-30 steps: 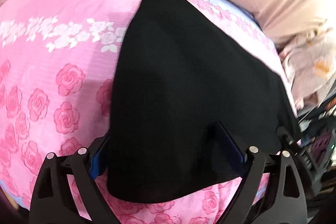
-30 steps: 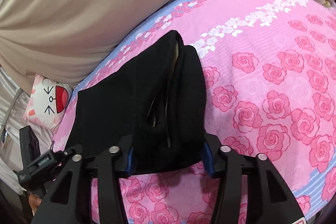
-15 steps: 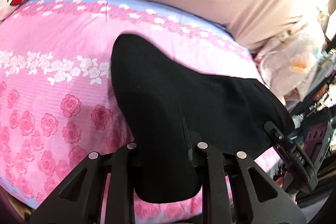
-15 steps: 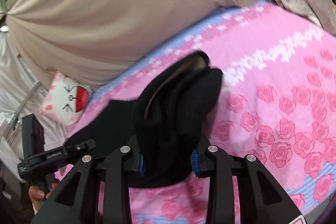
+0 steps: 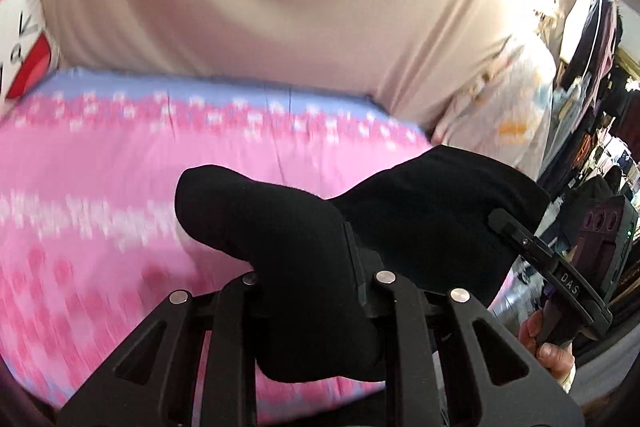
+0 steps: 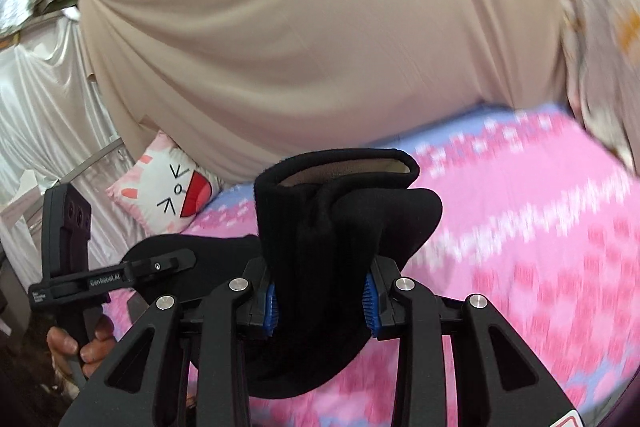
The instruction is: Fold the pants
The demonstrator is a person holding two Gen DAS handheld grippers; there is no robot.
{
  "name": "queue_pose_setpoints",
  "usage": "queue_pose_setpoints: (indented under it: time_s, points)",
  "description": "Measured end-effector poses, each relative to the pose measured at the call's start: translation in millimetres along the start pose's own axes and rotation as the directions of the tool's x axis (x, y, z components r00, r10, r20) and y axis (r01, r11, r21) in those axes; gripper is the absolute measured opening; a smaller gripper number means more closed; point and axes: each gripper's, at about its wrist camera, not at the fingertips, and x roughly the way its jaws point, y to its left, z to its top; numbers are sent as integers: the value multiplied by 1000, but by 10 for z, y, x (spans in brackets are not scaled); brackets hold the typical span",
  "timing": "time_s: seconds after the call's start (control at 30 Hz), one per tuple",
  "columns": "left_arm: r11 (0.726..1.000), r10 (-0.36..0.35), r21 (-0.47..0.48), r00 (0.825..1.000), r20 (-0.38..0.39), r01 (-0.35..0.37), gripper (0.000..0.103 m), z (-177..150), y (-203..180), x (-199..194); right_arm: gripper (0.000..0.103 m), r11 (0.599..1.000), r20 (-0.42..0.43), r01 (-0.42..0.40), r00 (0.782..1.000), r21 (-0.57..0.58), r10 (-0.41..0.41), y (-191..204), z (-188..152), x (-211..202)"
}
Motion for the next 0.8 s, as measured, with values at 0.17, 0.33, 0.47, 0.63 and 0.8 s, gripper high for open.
queue_pose_setpoints:
  time_s: [0.17,0.33,0.47,0.63,0.8]
  points:
    - [996,43,71,987,153,-54,20,694,85,178,31,998,99,-16,995,-59,22,-60,592,575]
    - [986,110,102,968,226,-136,20,1233,266,731,32,1000,108,-19,994,-20,21,-414,953,1485]
    - [979,169,90,978,123,-180,31,1376,730,1614,54,995,-105,49,994,88,-39,-1031,705,2543]
    - [899,436,33,882,-179,-437,50,740,1694,2574,60,955,-272,184,955,231,-118,-1762,71,2729]
    - [887,449,-63,887,-102,-457,61,746,1837,1926,55,961,-118,191,978,201,-170,-1625,285,2141]
